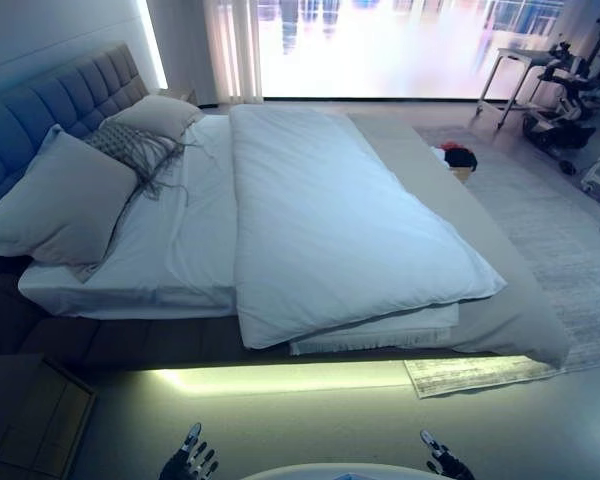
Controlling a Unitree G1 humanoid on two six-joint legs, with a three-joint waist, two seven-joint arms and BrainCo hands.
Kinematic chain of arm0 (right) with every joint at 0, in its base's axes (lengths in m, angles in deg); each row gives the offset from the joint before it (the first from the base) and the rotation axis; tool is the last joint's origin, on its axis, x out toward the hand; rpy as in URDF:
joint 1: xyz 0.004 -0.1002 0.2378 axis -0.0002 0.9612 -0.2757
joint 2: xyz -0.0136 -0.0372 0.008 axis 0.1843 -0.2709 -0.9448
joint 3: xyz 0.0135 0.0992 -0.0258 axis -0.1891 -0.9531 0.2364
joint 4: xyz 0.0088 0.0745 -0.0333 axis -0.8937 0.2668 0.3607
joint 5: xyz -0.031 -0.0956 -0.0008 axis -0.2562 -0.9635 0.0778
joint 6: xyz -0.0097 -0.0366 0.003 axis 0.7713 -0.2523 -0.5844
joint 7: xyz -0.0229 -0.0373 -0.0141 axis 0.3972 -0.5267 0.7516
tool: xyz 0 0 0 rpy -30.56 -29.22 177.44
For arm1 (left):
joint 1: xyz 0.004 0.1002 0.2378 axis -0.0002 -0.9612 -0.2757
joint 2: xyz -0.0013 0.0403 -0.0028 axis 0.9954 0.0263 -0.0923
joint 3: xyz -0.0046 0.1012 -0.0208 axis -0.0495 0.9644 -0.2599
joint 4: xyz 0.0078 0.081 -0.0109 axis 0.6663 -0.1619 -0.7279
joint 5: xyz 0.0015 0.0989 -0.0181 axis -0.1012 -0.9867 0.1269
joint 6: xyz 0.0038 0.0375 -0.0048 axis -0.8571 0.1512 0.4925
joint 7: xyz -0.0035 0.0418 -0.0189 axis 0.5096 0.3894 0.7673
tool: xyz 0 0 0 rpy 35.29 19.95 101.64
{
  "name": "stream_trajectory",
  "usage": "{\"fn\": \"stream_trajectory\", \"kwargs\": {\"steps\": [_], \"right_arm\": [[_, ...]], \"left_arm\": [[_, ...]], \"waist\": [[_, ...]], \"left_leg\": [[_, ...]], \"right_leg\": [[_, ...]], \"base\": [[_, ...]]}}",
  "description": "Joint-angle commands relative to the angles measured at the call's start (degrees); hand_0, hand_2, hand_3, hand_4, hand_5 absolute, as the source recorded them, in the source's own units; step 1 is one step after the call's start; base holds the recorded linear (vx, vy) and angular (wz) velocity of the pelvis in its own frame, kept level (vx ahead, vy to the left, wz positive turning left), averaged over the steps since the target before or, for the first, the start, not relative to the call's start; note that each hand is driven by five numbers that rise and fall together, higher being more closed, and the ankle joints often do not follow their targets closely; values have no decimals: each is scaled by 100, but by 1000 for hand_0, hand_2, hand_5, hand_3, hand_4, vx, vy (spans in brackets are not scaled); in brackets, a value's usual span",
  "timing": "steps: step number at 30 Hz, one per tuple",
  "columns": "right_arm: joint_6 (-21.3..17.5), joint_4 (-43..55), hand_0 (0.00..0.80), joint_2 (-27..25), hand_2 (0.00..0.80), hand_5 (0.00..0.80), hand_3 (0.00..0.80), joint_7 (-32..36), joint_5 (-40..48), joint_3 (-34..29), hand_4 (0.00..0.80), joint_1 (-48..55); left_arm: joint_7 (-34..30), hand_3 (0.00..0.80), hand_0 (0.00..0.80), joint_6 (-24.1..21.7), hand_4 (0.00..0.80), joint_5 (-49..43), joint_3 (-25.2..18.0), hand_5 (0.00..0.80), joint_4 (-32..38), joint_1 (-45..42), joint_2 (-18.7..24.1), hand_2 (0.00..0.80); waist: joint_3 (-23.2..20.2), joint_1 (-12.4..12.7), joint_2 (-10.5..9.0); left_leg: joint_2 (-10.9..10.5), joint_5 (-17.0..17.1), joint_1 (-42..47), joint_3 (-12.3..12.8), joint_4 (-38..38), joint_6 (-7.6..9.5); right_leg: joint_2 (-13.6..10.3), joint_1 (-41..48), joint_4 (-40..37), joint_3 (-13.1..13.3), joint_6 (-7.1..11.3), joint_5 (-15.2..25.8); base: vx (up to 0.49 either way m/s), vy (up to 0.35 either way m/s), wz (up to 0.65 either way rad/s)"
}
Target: Make the bed neatly
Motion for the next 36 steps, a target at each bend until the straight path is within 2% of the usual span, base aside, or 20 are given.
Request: {"fn": "stream_trajectory", "kwargs": {"steps": [1,15,18,21,22,24,25,27,28,29,31,32,34,36], "right_arm": [[-18,-315,0,34,0,0,0,26,-88,-8,0,-644],[-19,-380,0,70,0,0,0,83,-109,87,0,-686],[9,-354,0,48,0,0,0,56,-89,143,0,-781],[108,-290,0,-61,0,0,0,-13,-151,207,0,-960],[131,-283,0,-85,0,0,0,-15,-142,222,0,-994],[150,-215,0,-128,0,0,0,-53,-165,237,0,-967],[172,-184,0,-138,0,0,0,-121,-248,229,0,-954],[183,-176,0,-171,0,0,0,-223,-372,233,0,-922],[166,-221,0,-207,0,0,0,-231,-447,195,0,-923],[162,-238,0,-226,0,0,0,-217,-477,169,0,-922],[217,-300,0,-321,0,0,0,-100,-457,129,0,-944],[223,-319,0,-340,0,0,0,-73,-391,135,0,-942],[210,-369,0,-333,0,0,0,24,-336,107,0,-895],[190,-390,0,-329,0,0,0,138,-318,45,0,-808]], "left_arm": [[28,0,0,-35,0,-58,42,0,-369,554,-185,0],[314,0,0,2,0,-359,52,0,-482,553,-132,0],[412,0,0,14,0,-387,6,0,-508,576,-114,0],[518,0,0,38,0,-306,-42,0,-469,620,-144,0],[529,0,0,29,0,-286,-57,0,-467,619,-161,0],[432,0,0,-17,0,-267,-101,0,-480,561,-204,0],[388,0,0,-19,0,-262,-125,0,-461,536,-224,0],[308,0,0,6,0,-206,-187,0,-424,489,-280,0],[263,0,0,-31,0,-98,-180,0,-426,445,-311,0],[245,0,0,-31,0,-61,-173,0,-419,423,-312,0],[272,0,0,-18,0,96,-132,0,-398,363,-269,0],[289,0,0,-22,0,169,-121,0,-421,341,-239,0],[324,0,0,-103,0,217,-199,0,-469,258,-221,0],[317,0,0,-170,0,98,-423,0,-499,168,-215,0]], "waist": [[159,-24,-13],[209,-5,-20],[315,0,-40],[529,2,-91],[567,3,-98],[713,76,-93],[779,96,-88],[890,167,-5],[927,213,106],[946,241,143],[912,342,189],[908,387,163],[872,484,137],[800,516,134]], "left_leg": [[-330,-259,-186,-139,100,306],[-319,-252,-210,-171,189,310],[-280,-345,-436,-232,697,284],[-192,-418,-796,-283,1603,225],[-153,-357,-917,-294,1858,211],[8,436,-1653,-399,2961,27],[-19,566,-1902,-400,3278,-10],[-300,514,-2102,-292,3072,3],[-377,644,-2165,-234,2555,-14],[-366,733,-2127,-199,2234,-33],[-222,820,-2049,-292,742,-5],[-188,912,-1973,-340,282,-27],[-47,1013,-2231,-623,29,-116],[193,1127,-2316,-536,29,-183]], "right_leg": [[-43,139,43,-43,122,-347],[-41,111,221,-82,95,-436],[-64,-9,485,-44,26,-532],[-113,-104,725,-15,-122,-620],[-106,-108,749,-3,-181,-652],[-56,-22,787,-59,-352,-705],[-53,19,833,-54,-375,-722],[-54,134,887,-16,-312,-804],[39,254,875,78,-265,-876],[76,338,855,118,-241,-913],[168,645,696,329,-127,-1043],[164,810,617,392,-91,-1090],[199,1090,556,584,-73,-1303],[153,1326,529,637,-23,-1555]], "base": [[0,0,0],[6,-17,1],[-32,-86,2],[-25,-72,3],[25,-80,5],[56,-103,-1],[94,-15,-10],[175,107,-20],[234,138,-23],[333,162,-19],[395,140,-20],[364,95,-24],[410,123,-26],[443,218,-19]]}}
